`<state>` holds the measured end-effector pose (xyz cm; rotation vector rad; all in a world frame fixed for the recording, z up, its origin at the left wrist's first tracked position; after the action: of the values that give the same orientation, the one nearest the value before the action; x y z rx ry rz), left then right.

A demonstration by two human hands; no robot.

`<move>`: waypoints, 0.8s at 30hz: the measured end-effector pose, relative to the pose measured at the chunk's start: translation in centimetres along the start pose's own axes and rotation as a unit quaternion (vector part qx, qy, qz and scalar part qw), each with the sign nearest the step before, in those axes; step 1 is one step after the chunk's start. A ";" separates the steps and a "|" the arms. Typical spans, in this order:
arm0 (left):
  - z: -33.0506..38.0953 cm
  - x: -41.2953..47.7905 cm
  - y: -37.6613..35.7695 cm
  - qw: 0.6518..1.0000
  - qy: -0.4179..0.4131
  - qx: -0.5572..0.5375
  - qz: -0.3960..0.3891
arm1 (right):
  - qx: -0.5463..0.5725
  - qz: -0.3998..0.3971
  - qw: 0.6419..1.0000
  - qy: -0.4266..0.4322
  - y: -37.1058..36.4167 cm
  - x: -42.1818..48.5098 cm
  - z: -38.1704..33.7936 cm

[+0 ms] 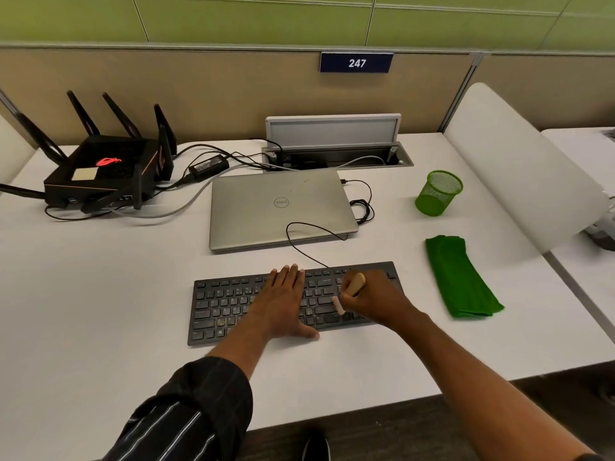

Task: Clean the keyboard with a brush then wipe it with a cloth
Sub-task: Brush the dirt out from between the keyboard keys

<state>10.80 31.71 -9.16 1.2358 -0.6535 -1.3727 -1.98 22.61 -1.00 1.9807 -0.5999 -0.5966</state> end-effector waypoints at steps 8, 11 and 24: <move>0.1 0.0 0.0 1.000 0.004 -0.005 -0.003 | -0.009 0.001 1.000 -0.008 -0.4 0.0 -0.3; 0.1 -0.1 0.1 1.000 0.004 -0.003 -0.003 | -0.028 -0.023 0.999 -0.003 -0.9 0.2 -0.1; 0.0 0.0 0.0 1.000 0.000 -0.011 -0.002 | 0.033 -0.001 0.998 0.044 -0.8 0.3 -1.9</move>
<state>10.79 31.74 -9.16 1.2196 -0.6342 -1.3786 -0.46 23.99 -0.99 2.0580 -0.5692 -0.4926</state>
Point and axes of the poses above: each hand's wrist, its own x-axis towards the middle knuckle, its own y-axis out of the back of the hand, z = x × y, the point moved 9 cm from there along x, towards the middle knuckle, and after that the axes turned 14 degrees about -x, right-handed, at the moved point
